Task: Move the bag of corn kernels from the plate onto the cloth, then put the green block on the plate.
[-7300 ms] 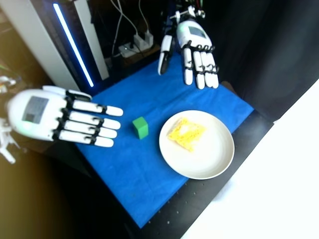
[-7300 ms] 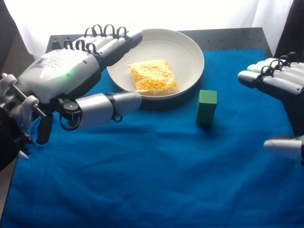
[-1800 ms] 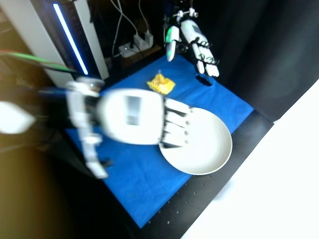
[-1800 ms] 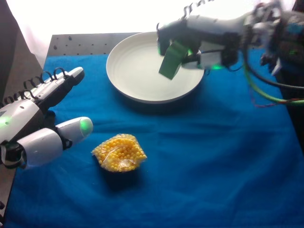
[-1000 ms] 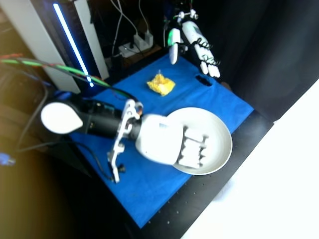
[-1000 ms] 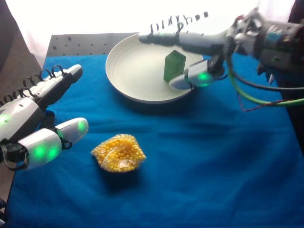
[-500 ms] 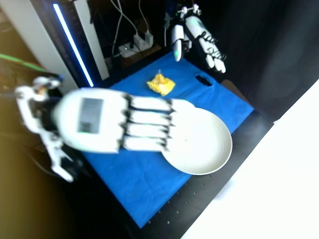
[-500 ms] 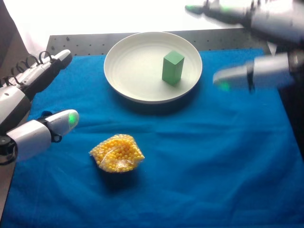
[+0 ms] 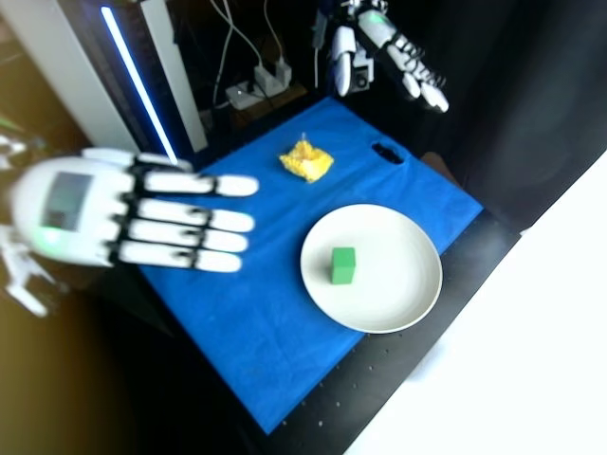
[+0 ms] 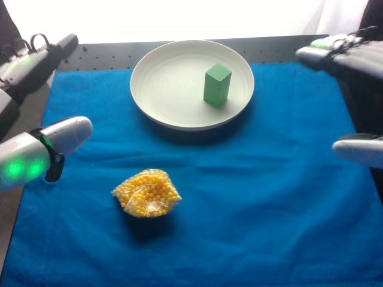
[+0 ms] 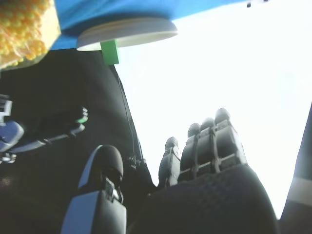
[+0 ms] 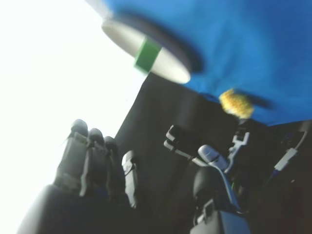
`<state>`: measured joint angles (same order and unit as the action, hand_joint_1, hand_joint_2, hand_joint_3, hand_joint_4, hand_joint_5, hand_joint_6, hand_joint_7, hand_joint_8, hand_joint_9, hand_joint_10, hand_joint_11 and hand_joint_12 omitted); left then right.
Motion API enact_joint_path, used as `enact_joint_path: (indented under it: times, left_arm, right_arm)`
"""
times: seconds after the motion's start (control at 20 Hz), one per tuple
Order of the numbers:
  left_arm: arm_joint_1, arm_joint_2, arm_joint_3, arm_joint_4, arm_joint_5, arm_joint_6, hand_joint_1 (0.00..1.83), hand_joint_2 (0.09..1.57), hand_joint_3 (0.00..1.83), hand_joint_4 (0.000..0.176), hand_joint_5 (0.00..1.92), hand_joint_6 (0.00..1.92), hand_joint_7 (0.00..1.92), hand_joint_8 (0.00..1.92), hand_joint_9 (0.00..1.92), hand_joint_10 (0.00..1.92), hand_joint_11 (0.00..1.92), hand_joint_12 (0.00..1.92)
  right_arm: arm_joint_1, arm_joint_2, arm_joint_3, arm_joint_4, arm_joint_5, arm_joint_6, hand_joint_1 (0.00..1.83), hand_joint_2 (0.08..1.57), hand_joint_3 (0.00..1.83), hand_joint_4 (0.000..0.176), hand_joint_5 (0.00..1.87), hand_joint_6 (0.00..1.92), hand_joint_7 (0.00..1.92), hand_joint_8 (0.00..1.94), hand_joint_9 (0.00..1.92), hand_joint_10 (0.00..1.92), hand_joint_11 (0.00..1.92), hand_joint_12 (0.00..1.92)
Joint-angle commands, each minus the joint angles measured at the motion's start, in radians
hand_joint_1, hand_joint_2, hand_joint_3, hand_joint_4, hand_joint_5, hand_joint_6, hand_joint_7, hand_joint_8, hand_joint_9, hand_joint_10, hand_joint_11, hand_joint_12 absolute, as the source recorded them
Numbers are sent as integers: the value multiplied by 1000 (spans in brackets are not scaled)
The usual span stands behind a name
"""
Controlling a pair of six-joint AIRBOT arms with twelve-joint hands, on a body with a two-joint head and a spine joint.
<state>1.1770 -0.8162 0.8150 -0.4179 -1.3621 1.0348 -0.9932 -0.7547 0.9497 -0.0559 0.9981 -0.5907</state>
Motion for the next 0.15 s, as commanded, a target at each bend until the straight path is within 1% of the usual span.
enact_joint_path:
  times: [0.0,0.05,0.1]
  left_arm:
    - [-8,20,-4,15,-160,13,324,1238,0,176,0,0,0,0,0,0,0,0]
    - [-8,34,-10,20,-176,20,310,1243,0,176,0,0,0,0,0,0,0,0]
    - [-8,44,-14,22,-190,28,272,1232,0,176,0,0,0,0,0,0,0,0]
  right_arm:
    - [-4,19,-9,57,213,-7,413,1198,10,98,0,0,0,0,0,0,0,0]
    - [-16,35,-24,71,245,-25,416,1184,3,108,0,0,0,0,0,0,0,0]
    - [-19,50,-37,81,260,-44,447,1156,0,162,0,0,0,0,0,0,0,0]
